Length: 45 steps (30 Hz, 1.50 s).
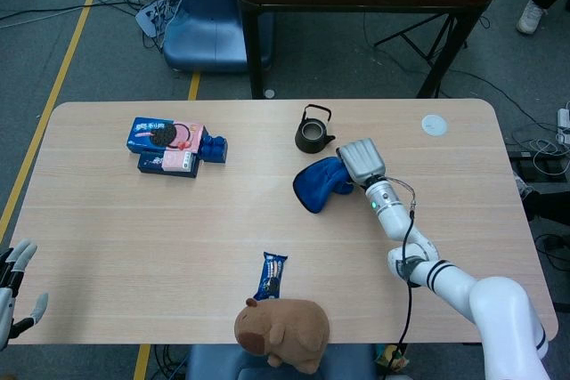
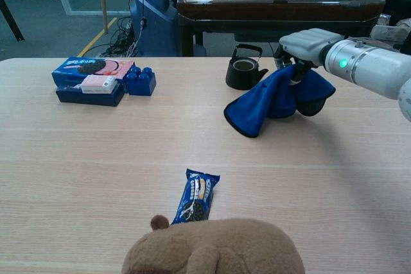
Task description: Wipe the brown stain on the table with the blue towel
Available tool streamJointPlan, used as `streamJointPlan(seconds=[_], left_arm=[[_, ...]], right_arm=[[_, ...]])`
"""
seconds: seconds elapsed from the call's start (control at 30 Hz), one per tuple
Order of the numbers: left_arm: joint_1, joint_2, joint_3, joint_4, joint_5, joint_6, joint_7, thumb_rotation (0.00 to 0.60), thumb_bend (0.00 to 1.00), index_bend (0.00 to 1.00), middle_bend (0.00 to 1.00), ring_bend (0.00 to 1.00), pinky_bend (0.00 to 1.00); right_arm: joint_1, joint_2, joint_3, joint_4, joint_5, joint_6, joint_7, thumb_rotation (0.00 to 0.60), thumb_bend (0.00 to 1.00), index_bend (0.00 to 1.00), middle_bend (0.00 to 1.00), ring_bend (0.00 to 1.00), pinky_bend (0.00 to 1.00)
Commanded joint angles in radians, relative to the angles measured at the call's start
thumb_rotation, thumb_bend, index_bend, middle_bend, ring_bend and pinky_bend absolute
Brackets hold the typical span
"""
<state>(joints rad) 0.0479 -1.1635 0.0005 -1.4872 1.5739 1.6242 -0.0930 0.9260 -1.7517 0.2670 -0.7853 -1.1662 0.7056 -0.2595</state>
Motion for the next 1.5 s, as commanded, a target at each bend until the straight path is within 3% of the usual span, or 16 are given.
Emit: streamJointPlan(seconds=[0.03, 0.37, 0.47, 0.5, 0.57, 0.6, 0.63, 0.73, 0.8, 0.97, 1.2, 1.5], left_arm=[[-0.001, 0.000, 0.001, 0.000, 0.001, -0.002, 0.000, 0.600, 0.36, 0.07, 0.05, 0.04, 0.05], [-0.001, 0.000, 0.002, -0.009, 0.000, -0.003, 0.012, 0.600, 0.36, 0.07, 0.05, 0.04, 0.05], [-0.002, -0.001, 0.003, -0.011, 0.000, -0.005, 0.016, 0.600, 0.36, 0.07, 0.05, 0.04, 0.05], [-0.002, -0.001, 0.003, -0.012, 0.000, -0.004, 0.017, 0.600, 0.36, 0.07, 0.05, 0.04, 0.05], [-0.001, 0.000, 0.002, -0.014, 0.000, -0.003, 0.018, 0.600, 0.36, 0.07, 0.05, 0.04, 0.05], [-0.001, 0.000, 0.001, -0.015, -0.001, -0.003, 0.018, 0.600, 0.36, 0.07, 0.05, 0.04, 0.05], [-0.001, 0.000, 0.002, -0.015, -0.001, -0.003, 0.019, 0.600, 0.36, 0.07, 0.05, 0.04, 0.05], [-0.003, 0.001, 0.003, -0.019, 0.003, -0.004, 0.021, 0.600, 0.36, 0.07, 0.05, 0.04, 0.05], [-0.003, 0.001, 0.002, -0.019, 0.004, -0.001, 0.019, 0.600, 0.36, 0.07, 0.05, 0.04, 0.05], [-0.006, 0.001, 0.003, -0.021, 0.009, -0.003, 0.023, 0.600, 0.36, 0.07, 0.05, 0.04, 0.05], [-0.010, 0.005, 0.001, -0.025, 0.009, -0.006, 0.025, 0.600, 0.36, 0.07, 0.05, 0.04, 0.05], [-0.022, 0.005, 0.001, -0.036, 0.023, -0.012, 0.039, 0.600, 0.36, 0.07, 0.05, 0.04, 0.05]], right_arm=[[-0.039, 0.065, 0.004, -0.075, 0.011, 0.048, -0.010, 0.600, 0.71, 0.62, 0.63, 0.59, 0.68], [-0.056, 0.071, -0.001, -0.034, 0.071, 0.022, -0.040, 0.600, 0.70, 0.62, 0.62, 0.58, 0.68], [-0.058, 0.062, -0.007, -0.008, 0.109, -0.013, -0.072, 0.600, 0.68, 0.59, 0.58, 0.54, 0.66], [-0.058, 0.064, -0.006, -0.009, 0.127, -0.034, -0.082, 0.600, 0.63, 0.53, 0.52, 0.49, 0.62], [-0.058, 0.073, -0.004, -0.018, 0.160, -0.060, -0.102, 0.600, 0.48, 0.30, 0.35, 0.34, 0.47], [-0.059, 0.079, -0.003, -0.028, 0.175, -0.063, -0.113, 0.600, 0.37, 0.14, 0.23, 0.23, 0.37], [-0.062, 0.085, -0.001, -0.040, 0.182, -0.059, -0.118, 0.600, 0.27, 0.05, 0.15, 0.15, 0.29], [-0.079, 0.112, 0.004, -0.097, 0.178, -0.021, -0.100, 0.600, 0.08, 0.00, 0.03, 0.04, 0.16], [-0.099, 0.143, 0.001, -0.152, 0.161, 0.008, -0.075, 0.600, 0.02, 0.00, 0.01, 0.02, 0.14], [-0.150, 0.232, -0.014, -0.291, 0.117, 0.089, -0.048, 0.600, 0.00, 0.00, 0.03, 0.02, 0.14], [-0.243, 0.384, -0.045, -0.508, 0.070, 0.175, 0.010, 0.600, 0.00, 0.00, 0.13, 0.06, 0.14], [-0.326, 0.510, -0.089, -0.640, 0.016, 0.258, 0.039, 0.600, 0.00, 0.00, 0.13, 0.06, 0.14]])
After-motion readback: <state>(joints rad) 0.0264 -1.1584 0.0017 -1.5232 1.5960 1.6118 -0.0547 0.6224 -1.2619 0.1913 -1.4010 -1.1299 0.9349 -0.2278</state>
